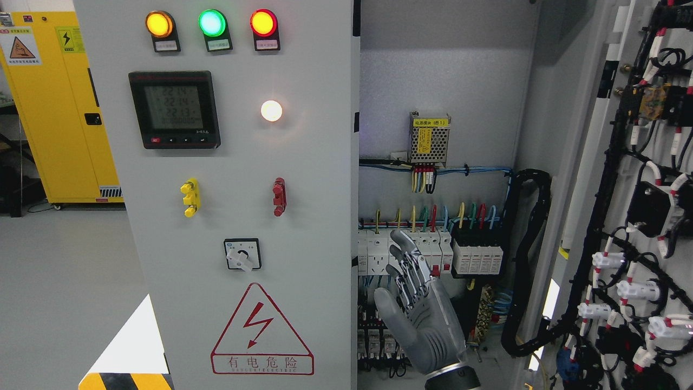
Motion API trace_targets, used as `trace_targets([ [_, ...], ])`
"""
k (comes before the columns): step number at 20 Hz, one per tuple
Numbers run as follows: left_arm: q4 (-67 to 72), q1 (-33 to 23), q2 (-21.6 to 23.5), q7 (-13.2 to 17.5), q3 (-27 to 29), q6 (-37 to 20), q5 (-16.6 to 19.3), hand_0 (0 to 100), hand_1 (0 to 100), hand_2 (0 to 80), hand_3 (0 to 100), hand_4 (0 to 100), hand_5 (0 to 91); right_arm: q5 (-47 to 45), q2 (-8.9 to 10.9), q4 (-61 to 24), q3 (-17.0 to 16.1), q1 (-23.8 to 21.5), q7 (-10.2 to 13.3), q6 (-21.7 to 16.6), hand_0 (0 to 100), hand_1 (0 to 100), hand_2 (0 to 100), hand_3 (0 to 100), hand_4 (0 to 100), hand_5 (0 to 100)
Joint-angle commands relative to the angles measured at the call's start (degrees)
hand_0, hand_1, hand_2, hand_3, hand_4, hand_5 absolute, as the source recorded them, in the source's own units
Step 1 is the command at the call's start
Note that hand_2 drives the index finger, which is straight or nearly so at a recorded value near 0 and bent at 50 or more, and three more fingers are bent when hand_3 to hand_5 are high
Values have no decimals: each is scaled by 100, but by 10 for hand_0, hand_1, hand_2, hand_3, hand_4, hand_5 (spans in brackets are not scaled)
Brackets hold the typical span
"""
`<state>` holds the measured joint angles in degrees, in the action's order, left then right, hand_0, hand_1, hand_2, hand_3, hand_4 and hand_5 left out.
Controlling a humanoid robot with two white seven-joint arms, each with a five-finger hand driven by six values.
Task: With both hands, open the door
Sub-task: 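Raise the right hand toward the inner edge of the indicator-light door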
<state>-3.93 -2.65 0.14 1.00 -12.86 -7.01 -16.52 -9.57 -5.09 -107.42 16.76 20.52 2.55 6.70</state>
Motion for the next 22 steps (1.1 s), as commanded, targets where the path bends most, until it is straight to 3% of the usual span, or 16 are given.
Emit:
trace_targets([
  [1, -11, 1, -66, -3, 2, -2, 0, 120, 556, 0, 0, 0, 0, 8, -89, 784, -217, 478, -53, 60, 0, 500, 40, 0, 0, 0],
  [8, 16, 1, -137, -3, -6, -2, 9, 120, 556, 0, 0, 0, 0, 288, -27, 1258, -261, 936, -97, 95, 0, 500, 40, 0, 0, 0],
  [12, 7, 1, -225, -3, 2, -2, 9, 120, 556, 0, 0, 0, 0, 228, 17, 1434, -261, 1111, -106, 384, 0, 500, 40, 0, 0, 0],
  [13, -2, 1, -225, -3, 2, -2, 9, 120, 556, 0, 0, 0, 0, 228, 17, 1443, -261, 1129, -158, 393, 0, 500, 40, 0, 0, 0],
  [16, -2, 1, -234, -3, -6, -2, 9, 120, 556, 0, 0, 0, 0, 236, 17, 1478, -278, 1217, -623, 437, 0, 500, 40, 0, 0, 0],
  [22, -11, 1, -295, -3, 2, -2, 9, 120, 556, 0, 0, 0, 0, 184, 17, 1487, -454, 1401, -756, 675, 0, 500, 40, 0, 0, 0],
])
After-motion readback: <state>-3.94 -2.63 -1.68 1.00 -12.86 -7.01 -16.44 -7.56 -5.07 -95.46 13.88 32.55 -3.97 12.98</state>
